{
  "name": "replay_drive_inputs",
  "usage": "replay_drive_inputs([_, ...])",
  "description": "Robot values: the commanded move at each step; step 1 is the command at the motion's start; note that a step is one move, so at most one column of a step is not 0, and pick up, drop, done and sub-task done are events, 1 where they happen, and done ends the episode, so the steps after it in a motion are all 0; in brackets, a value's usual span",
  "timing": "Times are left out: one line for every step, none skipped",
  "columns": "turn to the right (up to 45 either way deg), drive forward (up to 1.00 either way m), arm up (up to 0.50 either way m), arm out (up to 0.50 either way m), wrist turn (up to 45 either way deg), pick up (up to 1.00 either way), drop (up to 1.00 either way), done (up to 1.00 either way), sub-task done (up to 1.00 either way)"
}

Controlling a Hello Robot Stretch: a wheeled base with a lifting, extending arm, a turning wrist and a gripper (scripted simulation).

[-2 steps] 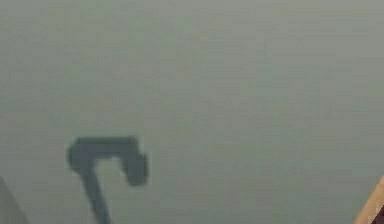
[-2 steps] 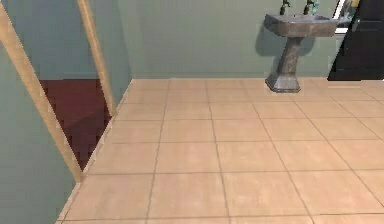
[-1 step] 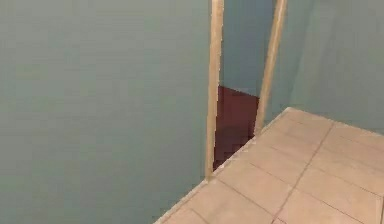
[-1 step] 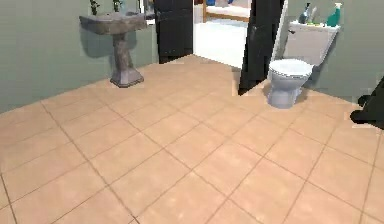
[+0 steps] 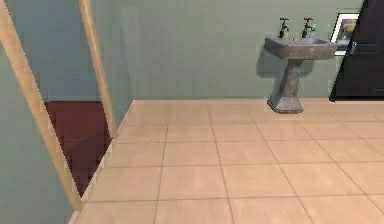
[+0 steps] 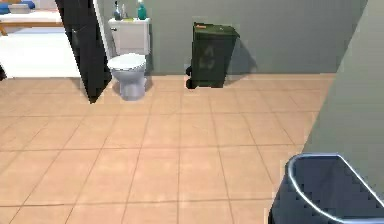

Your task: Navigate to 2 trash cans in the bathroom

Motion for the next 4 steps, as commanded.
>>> replay_drive_inputs([45.0, 0.0, 0.0, 0.0, 0.0, 0.0, 0.0, 0.0, 0.0])
replay_drive_inputs([42.0, 0.0, 0.0, 0.0, 0.0, 0.0, 0.0, 0.0, 0.0])
replay_drive_inputs([0.0, 1.0, 0.0, 0.0, 0.0, 0.0, 0.0, 0.0, 0.0])
replay_drive_inputs([3.0, 0.0, 0.0, 0.0, 0.0, 0.0, 0.0, 0.0, 0.0])
